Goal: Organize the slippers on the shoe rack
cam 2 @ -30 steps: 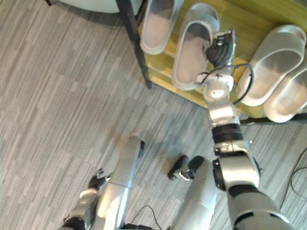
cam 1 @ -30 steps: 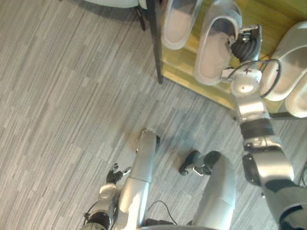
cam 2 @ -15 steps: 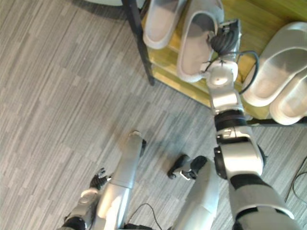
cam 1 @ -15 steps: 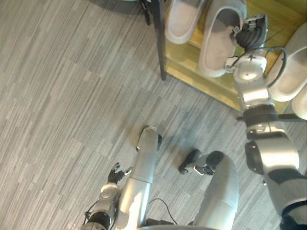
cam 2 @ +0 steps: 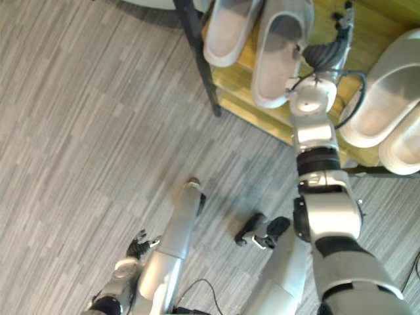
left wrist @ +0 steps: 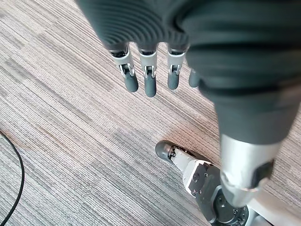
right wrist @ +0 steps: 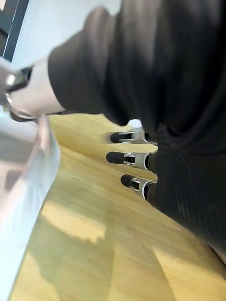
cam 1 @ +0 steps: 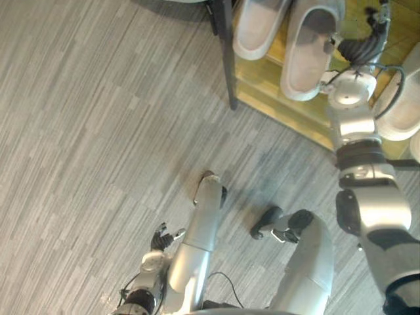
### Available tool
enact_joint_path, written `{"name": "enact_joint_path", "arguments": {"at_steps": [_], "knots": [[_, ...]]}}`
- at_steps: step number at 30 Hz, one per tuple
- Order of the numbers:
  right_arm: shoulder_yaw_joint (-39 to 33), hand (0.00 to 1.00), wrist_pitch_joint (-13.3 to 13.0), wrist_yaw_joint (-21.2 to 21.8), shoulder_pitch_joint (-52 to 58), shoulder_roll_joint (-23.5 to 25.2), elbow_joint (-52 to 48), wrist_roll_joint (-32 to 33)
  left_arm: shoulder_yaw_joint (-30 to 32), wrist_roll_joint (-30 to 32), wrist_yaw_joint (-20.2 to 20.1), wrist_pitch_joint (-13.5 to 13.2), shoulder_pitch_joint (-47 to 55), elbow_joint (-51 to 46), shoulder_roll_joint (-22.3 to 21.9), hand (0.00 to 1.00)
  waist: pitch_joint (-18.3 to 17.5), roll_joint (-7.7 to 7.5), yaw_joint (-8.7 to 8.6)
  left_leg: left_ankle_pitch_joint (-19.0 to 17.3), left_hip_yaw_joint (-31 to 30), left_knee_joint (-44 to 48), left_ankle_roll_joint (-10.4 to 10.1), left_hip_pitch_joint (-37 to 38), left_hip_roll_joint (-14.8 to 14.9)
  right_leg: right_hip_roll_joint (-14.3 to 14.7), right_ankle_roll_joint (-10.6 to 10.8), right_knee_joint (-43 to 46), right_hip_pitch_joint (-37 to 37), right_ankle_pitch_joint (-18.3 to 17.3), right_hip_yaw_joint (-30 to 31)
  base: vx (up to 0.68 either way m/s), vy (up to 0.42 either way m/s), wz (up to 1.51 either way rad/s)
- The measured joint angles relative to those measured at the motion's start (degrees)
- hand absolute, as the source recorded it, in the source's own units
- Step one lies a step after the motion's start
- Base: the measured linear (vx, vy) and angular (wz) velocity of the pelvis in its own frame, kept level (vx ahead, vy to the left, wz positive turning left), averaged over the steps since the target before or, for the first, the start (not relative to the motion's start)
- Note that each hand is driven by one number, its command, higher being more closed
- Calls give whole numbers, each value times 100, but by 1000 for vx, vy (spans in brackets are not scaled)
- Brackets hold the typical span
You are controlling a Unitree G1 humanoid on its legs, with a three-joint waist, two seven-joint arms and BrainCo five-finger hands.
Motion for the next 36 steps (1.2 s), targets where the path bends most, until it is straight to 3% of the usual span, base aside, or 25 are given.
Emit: {"name": "enact_joint_path", "arguments": {"at_steps": [7,11,17,25,36], "knots": [[-1,0,0,-22,2,17,-44,-8,40,-11,17,4,-1,17,-2,0,-1,-2,-4,42,-1,-107,-2,72,63,39,16,-96,82,-3,-47,-8,37,-1],[1,0,-5,-188,146,147,-610,-9,42,-12,19,4,-1,17,0,0,-1,-2,-10,63,3,-137,-21,81,76,43,-49,-116,93,33,-56,7,36,1],[4,0,-96,-265,896,658,-1650,-12,84,-10,15,5,13,-3,11,0,-9,-18,-38,83,27,-267,7,254,94,55,-5,-245,282,17,-94,3,48,1],[27,0,-388,-356,2002,2190,-2294,226,332,-7,25,8,19,-49,-4,0,-7,-47,-161,88,59,-367,-4,385,175,146,-45,-359,379,64,-96,5,31,-3],[-215,0,-662,-266,2266,2468,-2297,599,610,-11,152,5,15,-98,-45,0,-5,-234,-202,113,94,-455,-9,427,172,143,24,-409,384,50,-69,-3,25,0]]}}
